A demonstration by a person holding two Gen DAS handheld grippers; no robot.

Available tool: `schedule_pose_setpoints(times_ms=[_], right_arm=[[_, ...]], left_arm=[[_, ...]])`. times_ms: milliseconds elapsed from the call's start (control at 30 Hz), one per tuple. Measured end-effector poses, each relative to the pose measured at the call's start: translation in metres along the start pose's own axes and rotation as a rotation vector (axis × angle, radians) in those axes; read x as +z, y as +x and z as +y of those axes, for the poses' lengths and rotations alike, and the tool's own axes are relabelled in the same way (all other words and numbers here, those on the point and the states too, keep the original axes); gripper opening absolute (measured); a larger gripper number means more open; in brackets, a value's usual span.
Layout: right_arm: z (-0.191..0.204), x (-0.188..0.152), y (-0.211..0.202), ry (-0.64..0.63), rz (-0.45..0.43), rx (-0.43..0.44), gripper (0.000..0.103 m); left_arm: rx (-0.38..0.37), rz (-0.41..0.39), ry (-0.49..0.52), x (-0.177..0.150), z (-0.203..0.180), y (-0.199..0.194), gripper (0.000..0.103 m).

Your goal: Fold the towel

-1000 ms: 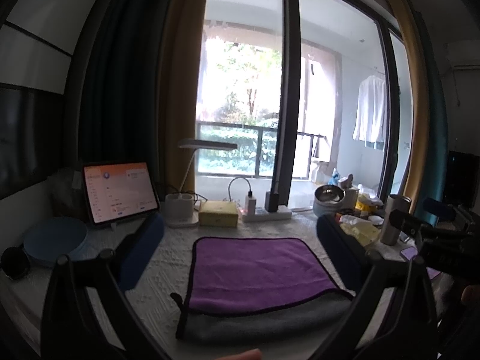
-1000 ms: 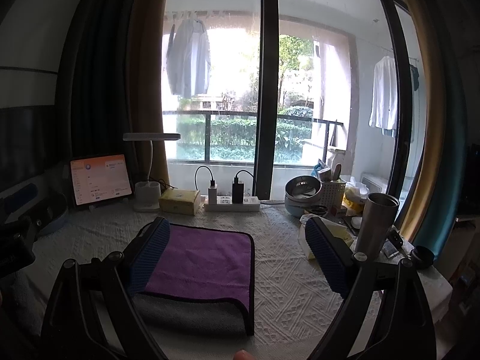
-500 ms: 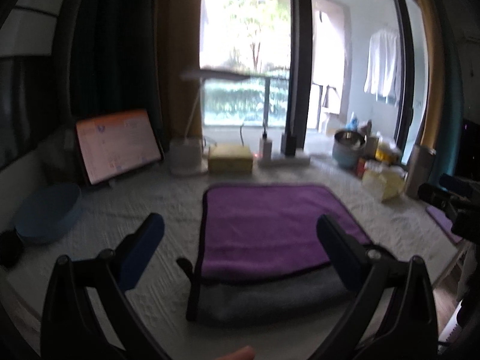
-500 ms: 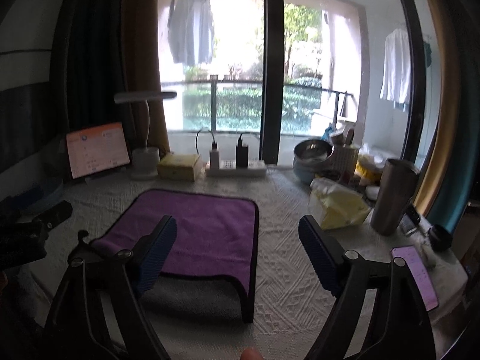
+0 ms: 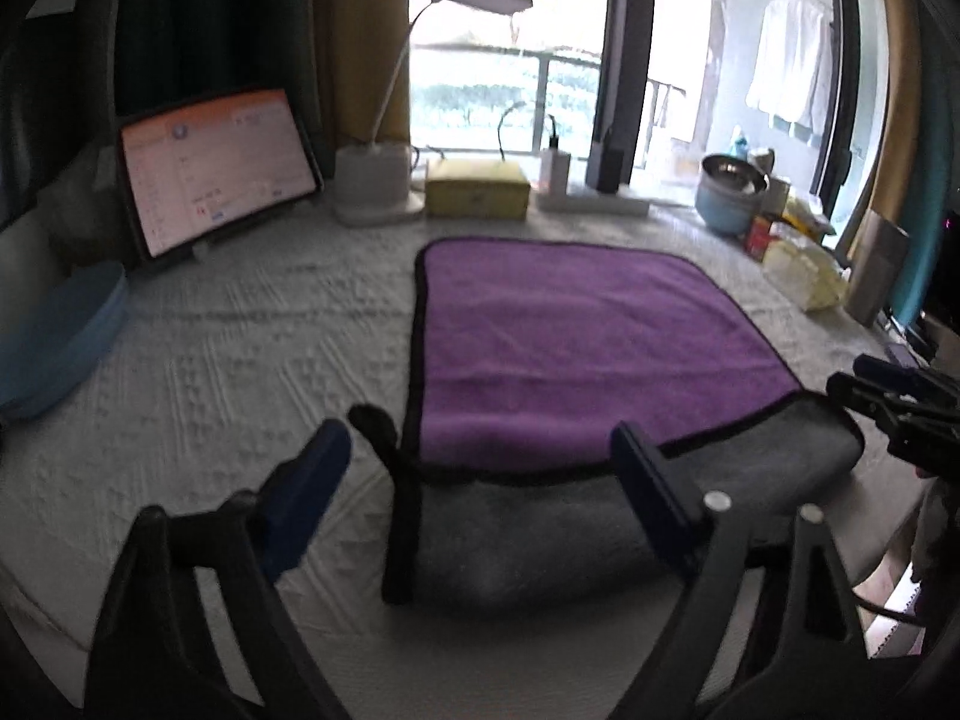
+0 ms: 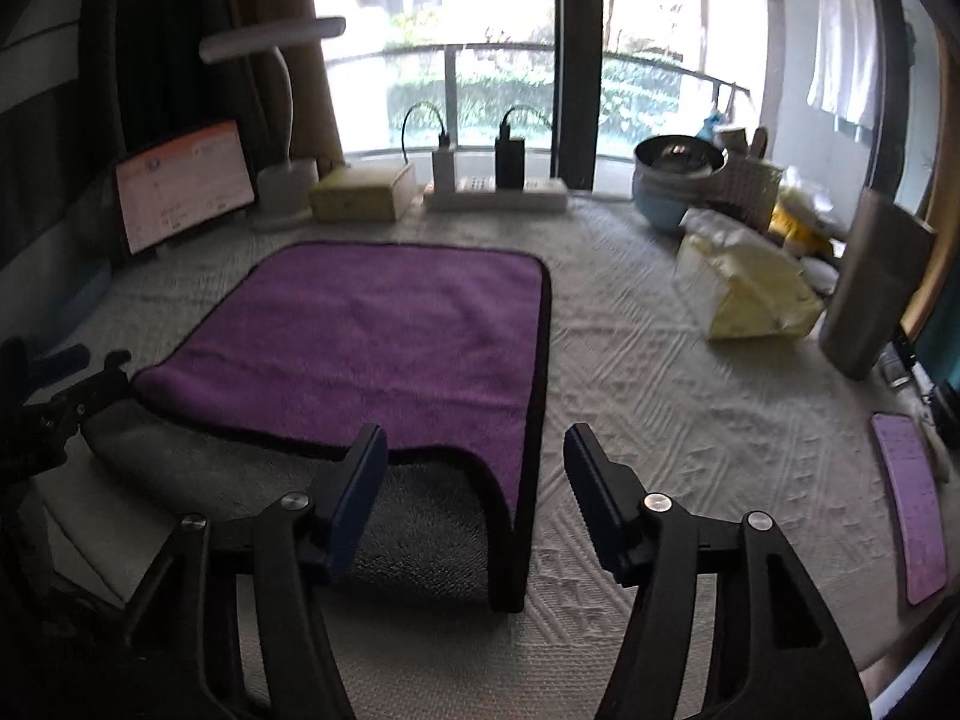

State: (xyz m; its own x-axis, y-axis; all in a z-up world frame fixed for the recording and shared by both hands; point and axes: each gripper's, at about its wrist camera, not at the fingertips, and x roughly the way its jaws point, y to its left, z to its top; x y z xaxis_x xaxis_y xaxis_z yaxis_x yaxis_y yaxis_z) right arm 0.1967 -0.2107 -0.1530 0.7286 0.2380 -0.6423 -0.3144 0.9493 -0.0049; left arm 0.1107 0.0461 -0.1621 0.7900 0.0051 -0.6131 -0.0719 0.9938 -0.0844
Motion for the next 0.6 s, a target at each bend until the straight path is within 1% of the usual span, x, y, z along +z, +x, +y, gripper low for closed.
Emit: schedule_pose_setpoints(times_ms=[33,100,133,200,233,300,333,400,500,600], right_arm=[[0.0,0.0,0.003,0.001,0.008,0.005,0.062],[-0.001,-0.002,0.009,0.004,0.032,0.02,0.057],[0.0,-0.003,0.012,0.003,0.042,0.025,0.055],[0.0,-0.005,0.017,-0.002,0.058,0.032,0.055],[0.001,-0.006,0.019,-0.006,0.064,0.036,0.054],[0.003,-0.009,0.022,-0.02,0.078,0.045,0.054],[0.004,-0.01,0.023,-0.025,0.082,0.046,0.053],[0.006,-0.013,0.025,-0.038,0.092,0.047,0.05],[0.01,-0.017,0.027,-0.058,0.098,0.042,0.042],[0.013,-0.018,0.025,-0.079,0.089,0.031,0.033]], left_arm=[[-0.002,0.011,-0.008,-0.002,0.002,0.004,0.086],[0.001,0.029,-0.013,-0.003,0.004,0.006,0.078],[0.001,0.039,-0.016,-0.004,0.005,0.008,0.076],[0.006,0.057,-0.024,-0.007,0.007,0.011,0.068],[0.015,0.067,-0.025,-0.009,0.008,0.012,0.066],[0.029,0.076,-0.021,-0.012,0.01,0.012,0.056],[0.035,0.076,-0.019,-0.013,0.011,0.012,0.055],[0.038,0.078,-0.015,-0.015,0.012,0.011,0.048],[0.041,0.084,0.008,-0.02,0.008,0.012,0.041],[0.066,0.057,0.053,-0.021,0.0,0.006,0.039]])
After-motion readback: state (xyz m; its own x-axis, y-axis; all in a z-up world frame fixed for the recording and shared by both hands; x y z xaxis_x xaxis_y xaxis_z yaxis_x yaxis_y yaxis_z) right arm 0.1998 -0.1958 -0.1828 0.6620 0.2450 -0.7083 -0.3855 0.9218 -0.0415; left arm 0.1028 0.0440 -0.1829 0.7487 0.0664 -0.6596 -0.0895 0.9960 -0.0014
